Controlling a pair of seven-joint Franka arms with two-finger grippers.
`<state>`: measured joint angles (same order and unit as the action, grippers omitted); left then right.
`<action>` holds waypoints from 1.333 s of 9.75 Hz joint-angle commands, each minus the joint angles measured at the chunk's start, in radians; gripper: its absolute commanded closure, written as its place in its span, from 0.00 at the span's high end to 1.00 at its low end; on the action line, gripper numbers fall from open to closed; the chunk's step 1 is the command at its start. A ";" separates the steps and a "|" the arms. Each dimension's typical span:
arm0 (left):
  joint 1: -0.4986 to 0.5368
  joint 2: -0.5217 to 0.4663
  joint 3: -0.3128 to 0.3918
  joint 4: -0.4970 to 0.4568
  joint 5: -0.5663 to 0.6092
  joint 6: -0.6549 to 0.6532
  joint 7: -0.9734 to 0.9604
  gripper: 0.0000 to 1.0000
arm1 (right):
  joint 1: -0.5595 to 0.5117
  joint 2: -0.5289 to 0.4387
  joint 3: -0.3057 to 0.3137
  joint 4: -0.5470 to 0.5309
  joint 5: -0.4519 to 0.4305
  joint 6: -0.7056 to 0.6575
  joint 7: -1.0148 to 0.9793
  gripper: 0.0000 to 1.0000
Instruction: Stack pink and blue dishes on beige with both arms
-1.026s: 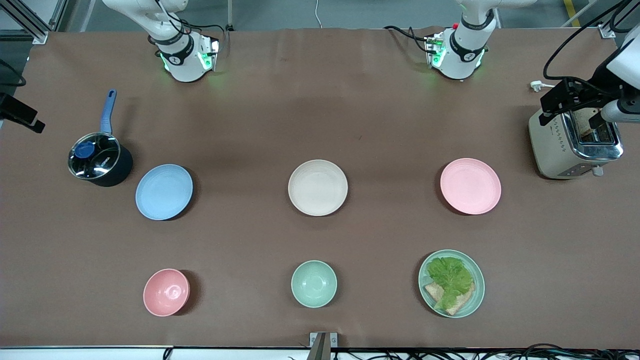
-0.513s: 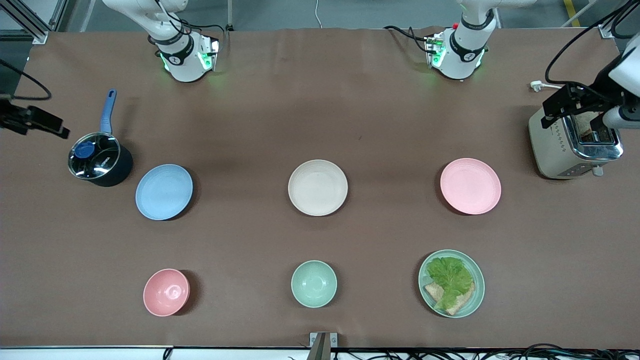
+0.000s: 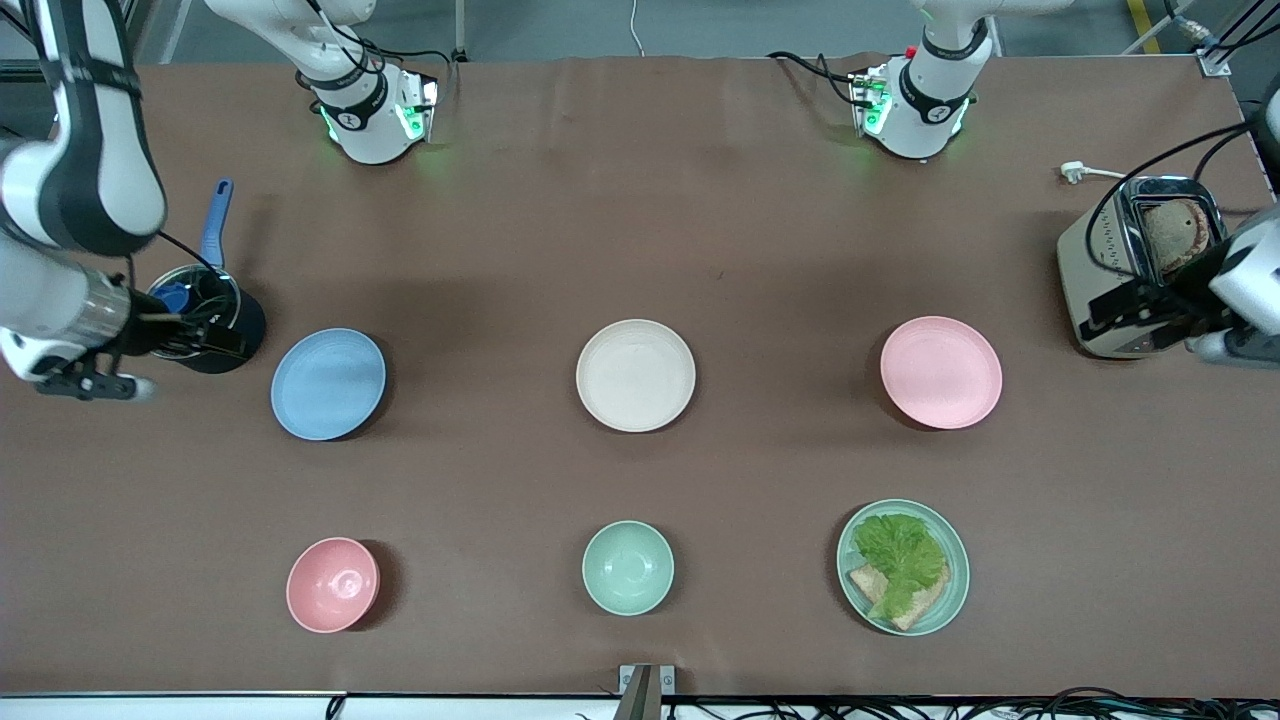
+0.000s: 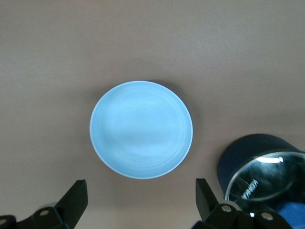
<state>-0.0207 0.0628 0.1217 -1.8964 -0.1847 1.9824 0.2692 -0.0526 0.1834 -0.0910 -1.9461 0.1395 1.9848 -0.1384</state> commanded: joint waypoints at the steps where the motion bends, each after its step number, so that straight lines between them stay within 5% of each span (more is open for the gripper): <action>1: -0.004 0.076 0.015 -0.153 -0.067 0.181 0.118 0.97 | -0.041 0.103 -0.028 -0.004 0.095 0.073 -0.178 1.00; 6: -0.002 0.336 0.015 -0.158 -0.070 0.363 0.160 0.77 | -0.079 0.295 -0.069 -0.014 0.308 0.182 -0.522 0.96; 8: -0.002 0.383 0.010 -0.153 -0.070 0.369 0.169 0.70 | -0.076 0.301 -0.069 -0.069 0.363 0.230 -0.559 0.83; 12: -0.002 0.437 0.010 -0.162 -0.153 0.368 0.306 0.25 | -0.075 0.334 -0.069 -0.090 0.394 0.281 -0.604 0.61; 13: -0.002 0.446 0.010 -0.161 -0.157 0.368 0.306 0.18 | -0.076 0.334 -0.069 -0.090 0.396 0.276 -0.601 0.44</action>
<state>-0.0224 0.4737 0.1323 -2.0538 -0.3176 2.3348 0.5468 -0.1212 0.5254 -0.1643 -2.0198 0.5068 2.2518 -0.7132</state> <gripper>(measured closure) 0.749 0.383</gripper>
